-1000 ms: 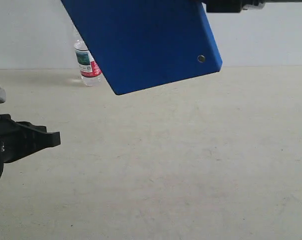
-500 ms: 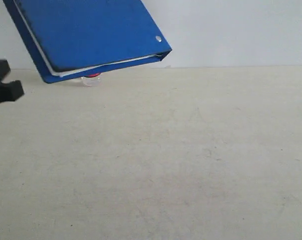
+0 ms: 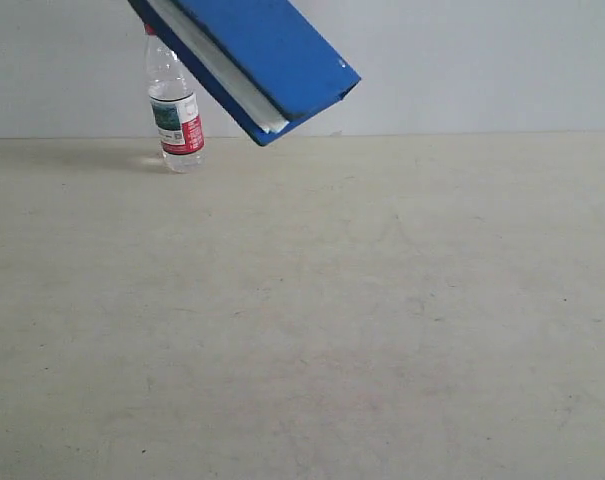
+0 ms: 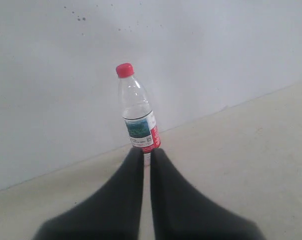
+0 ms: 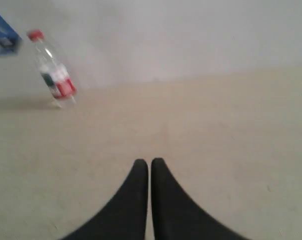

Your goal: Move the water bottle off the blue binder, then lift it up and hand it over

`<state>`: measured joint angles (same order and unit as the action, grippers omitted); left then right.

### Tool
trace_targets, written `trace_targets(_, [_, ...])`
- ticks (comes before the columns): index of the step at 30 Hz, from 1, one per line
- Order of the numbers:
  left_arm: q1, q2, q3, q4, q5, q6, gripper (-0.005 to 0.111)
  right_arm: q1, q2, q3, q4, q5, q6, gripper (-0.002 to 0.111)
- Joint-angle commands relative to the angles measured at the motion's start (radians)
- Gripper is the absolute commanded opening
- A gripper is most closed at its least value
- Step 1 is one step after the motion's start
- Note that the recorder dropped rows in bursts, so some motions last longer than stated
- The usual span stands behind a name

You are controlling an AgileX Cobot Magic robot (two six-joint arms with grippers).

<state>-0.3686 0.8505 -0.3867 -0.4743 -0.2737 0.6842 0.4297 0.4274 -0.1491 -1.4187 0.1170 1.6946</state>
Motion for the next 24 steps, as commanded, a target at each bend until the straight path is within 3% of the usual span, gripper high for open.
trace_targets(1, [-0.001,-0.006,0.005,-0.019,0.016,-0.007,0.004,-0.002,0.129,0.050,0.012,0.091,0.123,0.000])
trace_targets(7, [-0.001,-0.006,0.005,-0.016,0.012,-0.012,0.004,-0.002,0.203,0.050,0.043,0.193,0.402,0.000])
trace_targets(21, [-0.001,-0.006,0.005,-0.016,0.012,-0.010,0.004,-0.002,0.200,0.035,0.069,0.193,0.402,0.000])
trace_targets(24, [-0.001,-0.006,0.005,-0.016,0.012,-0.010,0.004,-0.002,0.200,0.018,0.210,0.074,0.121,0.000])
